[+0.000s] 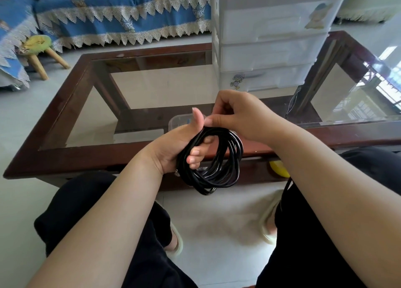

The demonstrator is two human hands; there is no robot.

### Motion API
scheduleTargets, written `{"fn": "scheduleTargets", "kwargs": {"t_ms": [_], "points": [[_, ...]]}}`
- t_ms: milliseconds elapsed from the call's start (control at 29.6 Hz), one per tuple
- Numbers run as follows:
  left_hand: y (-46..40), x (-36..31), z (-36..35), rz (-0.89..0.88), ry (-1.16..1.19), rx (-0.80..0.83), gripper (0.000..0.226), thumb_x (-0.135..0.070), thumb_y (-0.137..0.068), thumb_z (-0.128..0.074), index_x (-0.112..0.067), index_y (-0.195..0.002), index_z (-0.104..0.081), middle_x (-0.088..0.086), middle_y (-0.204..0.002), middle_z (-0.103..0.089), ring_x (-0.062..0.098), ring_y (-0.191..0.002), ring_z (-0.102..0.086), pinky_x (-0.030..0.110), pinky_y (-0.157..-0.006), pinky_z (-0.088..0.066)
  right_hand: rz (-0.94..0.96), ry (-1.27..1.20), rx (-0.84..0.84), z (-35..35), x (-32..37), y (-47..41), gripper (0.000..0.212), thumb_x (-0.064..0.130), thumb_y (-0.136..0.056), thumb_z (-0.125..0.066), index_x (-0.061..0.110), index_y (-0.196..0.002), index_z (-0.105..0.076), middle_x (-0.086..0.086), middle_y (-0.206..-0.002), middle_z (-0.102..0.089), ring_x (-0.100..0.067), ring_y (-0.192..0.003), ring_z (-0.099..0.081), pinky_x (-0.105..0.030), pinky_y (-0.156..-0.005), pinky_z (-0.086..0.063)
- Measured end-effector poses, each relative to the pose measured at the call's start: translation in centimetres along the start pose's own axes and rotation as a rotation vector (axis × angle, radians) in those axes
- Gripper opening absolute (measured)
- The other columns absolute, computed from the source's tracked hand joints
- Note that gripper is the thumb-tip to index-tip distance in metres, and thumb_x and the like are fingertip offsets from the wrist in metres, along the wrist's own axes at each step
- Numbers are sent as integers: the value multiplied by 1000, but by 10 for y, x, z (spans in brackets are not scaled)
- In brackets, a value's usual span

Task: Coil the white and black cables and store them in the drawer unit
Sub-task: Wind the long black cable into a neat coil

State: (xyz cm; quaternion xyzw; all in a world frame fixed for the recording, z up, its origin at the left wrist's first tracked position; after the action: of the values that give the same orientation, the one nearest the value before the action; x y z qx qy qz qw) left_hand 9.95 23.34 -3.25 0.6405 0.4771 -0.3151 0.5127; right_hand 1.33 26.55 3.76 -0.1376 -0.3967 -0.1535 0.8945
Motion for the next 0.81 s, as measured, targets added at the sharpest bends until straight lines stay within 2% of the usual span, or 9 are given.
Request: {"fn": "scheduleTargets", "kwargs": {"t_ms": [68, 135, 203, 270, 371, 473, 574, 641, 810], "points": [[1, -4, -3, -55, 10, 61, 71, -71, -54, -72, -11, -79, -45, -5, -48, -44, 2, -32, -38, 17, -38, -38, -23, -5, 0, 1, -4, -1, 27, 42, -77, -72, 23, -71, -53, 9, -62, -51, -1, -52, -40, -16, -51, -34], [2, -6, -3, -80, -19, 70, 48, -52, -65, -80, -12, -75, -54, -3, -51, -51, 3, -33, -40, 18, -39, -39, -56, 6, -5, 3, -10, -1, 29, 44, -78, -71, 24, -70, -51, 10, -61, -48, 0, -51, -38, -15, -50, -33], [2, -9, -2, -97, -38, 31, 21, -29, -81, -73, -16, -67, -63, -1, -49, -54, 5, -32, -40, 18, -38, -39, -79, 1, -12, 6, -16, -1, 30, 45, -79, -70, 23, -69, -51, 11, -58, -46, 1, -48, -37, -12, -47, -31], [2, -11, -1, -114, -39, -26, 19, -18, -87, -62, -10, -70, -61, 2, -48, -55, 7, -32, -43, 19, -38, -40, -85, -25, -15, 6, -19, -1, 30, 45, -80, -68, 23, -70, -52, 11, -59, -47, 1, -48, -38, -13, -49, -32], [1, -11, 3, -128, -41, -112, 26, -18, -85, -61, -10, -60, -60, 2, -47, -56, 10, -37, -50, 19, -42, -45, -90, -28, -43, 8, -23, 0, 30, 45, -80, -69, 22, -70, -52, 9, -60, -49, 0, -49, -39, -15, -49, -33], [-1, -11, 4, -141, -26, -146, 24, -23, -86, -60, -12, -66, -52, -1, -43, -49, 9, -36, -45, 20, -42, -42, -87, 32, -111, 12, -24, 3, 35, 49, -76, -70, 22, -69, -49, 10, -57, -46, 0, -46, -38, -13, -46, -32], [-3, -9, 4, -137, -22, -147, 32, -29, -84, -56, -18, -55, -53, -2, -40, -46, 9, -34, -42, 20, -42, -39, -102, 90, -169, 16, -27, 6, 39, 55, -75, -68, 24, -66, -46, 10, -57, -44, -2, -49, -38, -15, -46, -30], [-3, -10, 3, -145, -22, -148, 28, -31, -84, -57, -15, -60, -55, -1, -42, -48, 10, -35, -44, 21, -42, -40, -109, 109, -187, 17, -29, 8, 40, 57, -75, -66, 25, -65, -44, 10, -58, -44, -3, -51, -38, -19, -48, -31], [-4, -11, 5, -182, -14, -202, 24, -29, -84, -59, -7, -77, -54, 0, -45, -52, 11, -38, -48, 21, -44, -43, -107, 86, -197, 22, -36, 8, 36, 55, -77, -65, 22, -72, -51, 10, -59, -43, -2, -51, -39, -14, -48, -30]]}}
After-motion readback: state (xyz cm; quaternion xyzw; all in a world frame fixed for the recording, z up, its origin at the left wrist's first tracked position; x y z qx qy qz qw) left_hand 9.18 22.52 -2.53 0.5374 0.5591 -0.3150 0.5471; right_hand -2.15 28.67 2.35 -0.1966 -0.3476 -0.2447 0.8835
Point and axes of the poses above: each hand's wrist, its own y-axis away from the middle knuckle, its own z-axis out of the back of the hand, x = y × z, the point moved 9 cm from there along -y, towards the middle knuckle
